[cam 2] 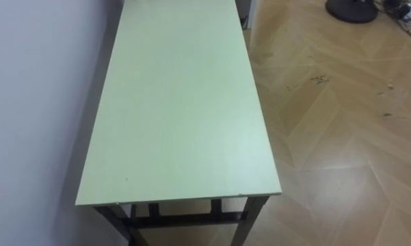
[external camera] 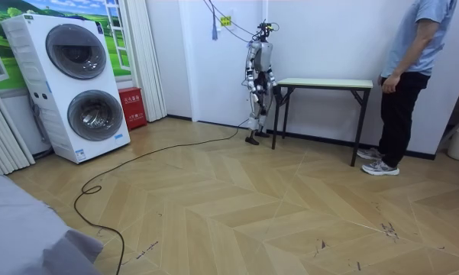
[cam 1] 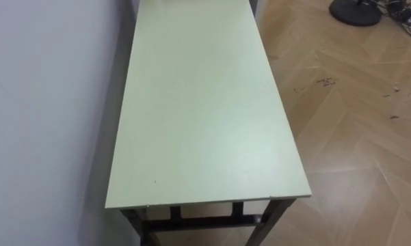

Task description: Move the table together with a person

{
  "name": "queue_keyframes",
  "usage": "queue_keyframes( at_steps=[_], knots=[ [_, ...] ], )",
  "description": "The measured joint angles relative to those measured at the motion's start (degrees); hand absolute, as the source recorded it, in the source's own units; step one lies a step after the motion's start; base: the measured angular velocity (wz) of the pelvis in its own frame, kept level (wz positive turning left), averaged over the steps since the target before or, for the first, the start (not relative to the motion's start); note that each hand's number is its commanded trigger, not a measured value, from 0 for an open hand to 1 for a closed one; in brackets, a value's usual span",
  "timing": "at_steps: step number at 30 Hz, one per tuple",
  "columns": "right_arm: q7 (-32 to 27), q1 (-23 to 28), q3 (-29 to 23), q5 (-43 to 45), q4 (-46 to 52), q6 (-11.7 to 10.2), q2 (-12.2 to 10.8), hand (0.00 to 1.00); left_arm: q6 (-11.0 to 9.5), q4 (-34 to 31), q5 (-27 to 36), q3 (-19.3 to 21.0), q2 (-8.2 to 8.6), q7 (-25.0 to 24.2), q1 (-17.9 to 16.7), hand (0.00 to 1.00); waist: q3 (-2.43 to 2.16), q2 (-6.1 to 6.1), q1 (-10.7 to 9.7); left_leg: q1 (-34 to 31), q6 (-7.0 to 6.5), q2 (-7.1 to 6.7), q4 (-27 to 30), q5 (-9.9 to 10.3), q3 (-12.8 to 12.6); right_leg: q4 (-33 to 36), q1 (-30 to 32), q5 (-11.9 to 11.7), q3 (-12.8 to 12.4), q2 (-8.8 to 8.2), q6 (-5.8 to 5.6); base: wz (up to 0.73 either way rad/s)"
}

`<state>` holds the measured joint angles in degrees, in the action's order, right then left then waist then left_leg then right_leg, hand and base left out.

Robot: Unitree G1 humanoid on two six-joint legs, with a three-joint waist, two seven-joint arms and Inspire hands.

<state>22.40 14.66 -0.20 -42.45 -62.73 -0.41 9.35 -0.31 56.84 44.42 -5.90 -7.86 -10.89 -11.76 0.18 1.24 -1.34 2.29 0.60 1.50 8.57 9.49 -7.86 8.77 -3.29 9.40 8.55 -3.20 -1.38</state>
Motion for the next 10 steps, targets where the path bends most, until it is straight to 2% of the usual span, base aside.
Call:
queue_keyframes(
  at_steps=[2,3,5,7,10],
  knots=[
    [-2.0,0.1,-1.2,0.7,-2.4,0.0,-0.2,0.00,-0.1,1.1,-1.2,0.9,0.28,0.2,0.1,0.00,0.30,0.45,0.0,0.4,0.17,0.15,-0.4,0.1,0.0,-0.1,-0.2,0.0,-0.2,0.22,0.00,-0.09],
    [-3.5,0.2,-1.3,1.1,-3.4,0.0,-0.3,0.00,-0.1,1.4,-1.5,1.1,0.29,0.3,0.1,0.00,0.18,0.26,0.0,0.5,0.25,0.28,-0.4,0.3,0.0,-0.1,-0.1,0.0,-0.5,0.40,0.02,-0.10],
    [-5.6,0.5,-1.6,2.7,-4.0,0.3,-0.8,0.00,-0.1,2.3,-2.4,1.5,0.39,0.5,0.2,0.00,0.36,0.53,0.0,0.5,0.35,0.41,-0.4,0.4,0.0,-0.1,0.0,0.1,-0.7,0.56,0.10,-0.09],
    [-8.0,0.3,-3.7,3.8,-4.3,0.5,-2.1,0.00,-0.1,4.8,-6.8,2.7,0.88,0.9,1.1,0.00,0.29,0.35,0.0,0.8,0.43,0.53,-0.4,0.5,-0.2,-0.2,0.1,0.1,-0.8,0.70,0.25,-0.04],
    [-10.3,-0.7,-3.7,6.8,-4.8,0.5,-2.2,0.00,-0.1,5.9,-11.6,3.9,1.71,3.0,1.2,0.00,0.22,0.36,0.0,1.5,0.54,0.62,-0.4,0.6,-0.1,-0.3,-0.6,0.2,-0.8,0.79,0.43,0.00]
  ],
)
